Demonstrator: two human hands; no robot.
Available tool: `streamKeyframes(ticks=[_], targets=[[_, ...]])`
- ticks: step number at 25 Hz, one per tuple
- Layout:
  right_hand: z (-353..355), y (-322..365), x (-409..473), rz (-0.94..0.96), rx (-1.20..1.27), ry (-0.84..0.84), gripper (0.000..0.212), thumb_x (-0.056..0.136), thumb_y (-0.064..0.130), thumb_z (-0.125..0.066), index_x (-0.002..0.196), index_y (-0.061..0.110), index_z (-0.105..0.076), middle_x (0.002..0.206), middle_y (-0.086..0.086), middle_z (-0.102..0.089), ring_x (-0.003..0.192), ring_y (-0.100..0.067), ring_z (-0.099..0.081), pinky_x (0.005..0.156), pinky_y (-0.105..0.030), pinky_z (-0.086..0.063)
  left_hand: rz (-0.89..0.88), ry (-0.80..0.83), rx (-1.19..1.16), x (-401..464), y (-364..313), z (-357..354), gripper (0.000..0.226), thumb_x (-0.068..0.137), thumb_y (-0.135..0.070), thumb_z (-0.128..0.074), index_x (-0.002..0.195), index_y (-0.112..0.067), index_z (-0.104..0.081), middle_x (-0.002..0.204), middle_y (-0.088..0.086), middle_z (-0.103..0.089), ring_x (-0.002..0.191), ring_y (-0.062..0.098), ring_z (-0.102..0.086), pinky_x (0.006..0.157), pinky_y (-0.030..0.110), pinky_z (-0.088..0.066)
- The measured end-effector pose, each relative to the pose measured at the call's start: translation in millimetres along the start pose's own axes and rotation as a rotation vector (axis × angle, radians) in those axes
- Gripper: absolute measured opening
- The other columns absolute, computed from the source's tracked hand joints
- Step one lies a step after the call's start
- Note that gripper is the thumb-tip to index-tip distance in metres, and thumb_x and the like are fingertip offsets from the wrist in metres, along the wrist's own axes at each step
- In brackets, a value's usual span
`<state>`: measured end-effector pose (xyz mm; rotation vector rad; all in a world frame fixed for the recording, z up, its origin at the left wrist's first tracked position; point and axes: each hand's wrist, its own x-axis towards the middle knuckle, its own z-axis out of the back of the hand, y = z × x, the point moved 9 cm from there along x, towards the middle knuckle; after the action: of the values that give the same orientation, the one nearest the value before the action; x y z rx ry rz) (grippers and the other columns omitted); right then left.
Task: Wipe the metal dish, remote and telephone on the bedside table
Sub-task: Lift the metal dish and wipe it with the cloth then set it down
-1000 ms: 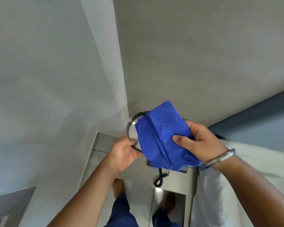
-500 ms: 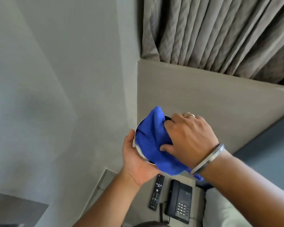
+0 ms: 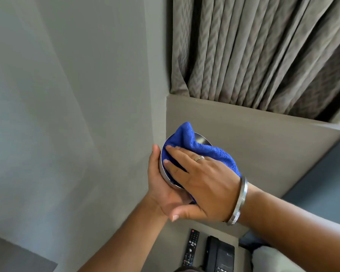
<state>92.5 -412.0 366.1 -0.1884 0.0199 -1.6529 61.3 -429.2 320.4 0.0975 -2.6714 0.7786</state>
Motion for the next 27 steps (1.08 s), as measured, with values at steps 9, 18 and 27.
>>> streamKeyframes(ticks=[9, 18, 27], targets=[[25, -21, -7, -0.224, -0.025, -0.032, 0.124, 0.055, 0.095, -0.031, 0.140, 0.005, -0.032, 0.148, -0.012, -0.036, 0.135, -0.024, -0.034, 0.113, -0.035, -0.019, 0.038, -0.144, -0.027, 2, -21, 19, 0.071, 0.085, -0.062, -0.051, 0.139, -0.016, -0.052, 0.138, 0.010, -0.057, 0.136, 0.028, -0.043, 0.119, 0.043, -0.023], [12, 12, -2, -0.015, 0.362, 0.151, 0.085, 0.081, 0.074, -0.020, 0.138, 0.013, -0.034, 0.149, -0.005, -0.036, 0.140, -0.018, -0.023, 0.114, -0.038, -0.022, 0.154, -0.283, -0.104, -17, 3, 40, 0.077, 0.076, -0.071, -0.059, 0.105, 0.000, -0.069, 0.102, 0.015, -0.071, 0.107, 0.030, -0.065, 0.102, 0.040, -0.046], [37, -10, -22, -0.171, -0.234, 0.087, 0.070, 0.082, 0.056, -0.037, 0.131, 0.007, -0.049, 0.136, -0.007, -0.054, 0.130, -0.023, -0.043, 0.112, -0.040, -0.028, 0.072, -0.154, -0.012, -4, -32, 9, 0.066, 0.082, -0.056, -0.057, 0.132, -0.013, -0.058, 0.126, 0.013, -0.066, 0.117, 0.027, -0.060, 0.101, 0.040, -0.045]])
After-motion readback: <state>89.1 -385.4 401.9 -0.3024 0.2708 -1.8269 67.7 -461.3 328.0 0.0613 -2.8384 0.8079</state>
